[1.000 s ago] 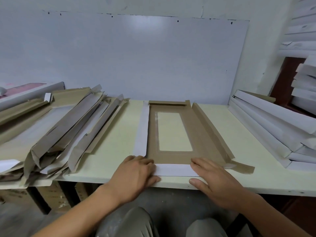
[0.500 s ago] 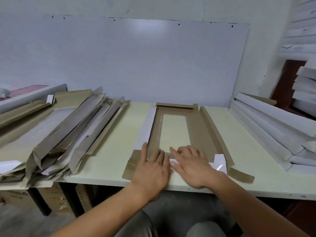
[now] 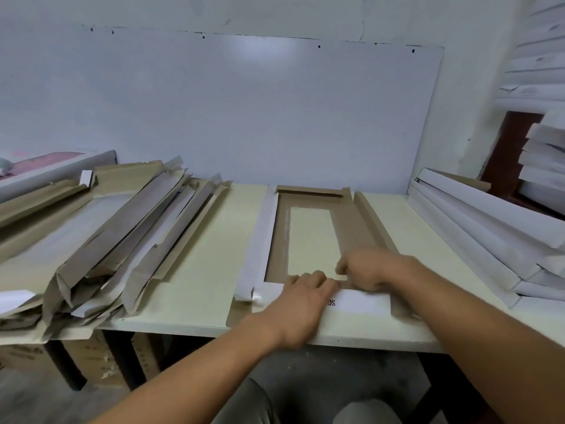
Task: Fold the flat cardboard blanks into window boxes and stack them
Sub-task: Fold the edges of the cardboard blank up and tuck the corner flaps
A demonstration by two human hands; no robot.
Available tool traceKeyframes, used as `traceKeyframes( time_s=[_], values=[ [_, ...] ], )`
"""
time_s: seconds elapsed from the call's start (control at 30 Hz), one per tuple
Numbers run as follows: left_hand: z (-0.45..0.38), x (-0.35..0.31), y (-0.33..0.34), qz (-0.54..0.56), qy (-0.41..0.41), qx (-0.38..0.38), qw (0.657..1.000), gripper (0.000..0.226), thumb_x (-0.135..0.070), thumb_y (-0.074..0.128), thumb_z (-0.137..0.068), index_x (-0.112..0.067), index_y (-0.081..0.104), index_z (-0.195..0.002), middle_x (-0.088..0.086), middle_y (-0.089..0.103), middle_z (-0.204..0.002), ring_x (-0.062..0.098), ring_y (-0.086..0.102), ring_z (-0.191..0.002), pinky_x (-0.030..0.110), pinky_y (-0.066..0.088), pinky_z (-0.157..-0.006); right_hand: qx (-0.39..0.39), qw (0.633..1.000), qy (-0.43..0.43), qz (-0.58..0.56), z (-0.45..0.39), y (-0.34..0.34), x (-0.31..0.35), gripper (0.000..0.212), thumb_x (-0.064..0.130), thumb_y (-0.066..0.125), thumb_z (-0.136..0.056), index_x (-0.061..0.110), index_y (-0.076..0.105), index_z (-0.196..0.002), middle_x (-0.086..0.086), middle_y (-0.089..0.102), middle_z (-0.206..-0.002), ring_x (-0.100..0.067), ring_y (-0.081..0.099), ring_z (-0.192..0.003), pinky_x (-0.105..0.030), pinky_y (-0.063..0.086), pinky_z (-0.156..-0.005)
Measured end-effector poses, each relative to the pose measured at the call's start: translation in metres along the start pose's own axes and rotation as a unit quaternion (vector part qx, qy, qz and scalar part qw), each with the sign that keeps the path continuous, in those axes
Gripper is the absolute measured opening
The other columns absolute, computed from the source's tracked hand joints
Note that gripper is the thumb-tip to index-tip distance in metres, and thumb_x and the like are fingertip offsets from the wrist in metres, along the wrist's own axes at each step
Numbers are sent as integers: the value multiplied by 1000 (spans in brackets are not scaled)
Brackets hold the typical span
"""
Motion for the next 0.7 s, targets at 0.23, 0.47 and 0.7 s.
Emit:
traceKeyframes(
  time_s=[0.23, 0.47, 0.7],
  values=[
    [33, 36, -14, 34, 83, 46, 995, 35, 1, 47, -72, -31, 39, -86, -9, 45, -93, 14, 41, -95, 35, 29, -83, 4, 989, 15, 148, 13, 29, -106, 74, -3, 43, -89, 37, 31, -150, 10, 6, -165, -21, 1, -152, -43, 22, -115],
    [47, 138, -76, -215, -54, -9, 975, 37, -9, 43, -94, -23, 68, -116, 4, 46, -144, 23, 32, -135, 34, 20, -111, -70, 987, -116, -82, 37, 23, -48, 27, 39, 44, -97, 30, 43, -72, 10, 50, -75, -6, 48, -72, -37, 45, -74],
    [49, 48, -58, 51, 17, -105, 993, 46, -28, 42, -101, -12, 45, -144, 8, 43, -151, 20, 38, -139, 35, 27, -118, -153, 955, -89, -239, 25, 26, 44, 26, 40, 42, -101, 36, 49, -126, 7, 53, -122, -16, 51, -112, -34, 42, -95]
  ],
)
Point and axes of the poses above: each hand's wrist, its own z-axis away from the middle knuckle, its own y-axis out of the palm, x = y × z, the point moved 6 cm from there along -z, towards the middle knuckle
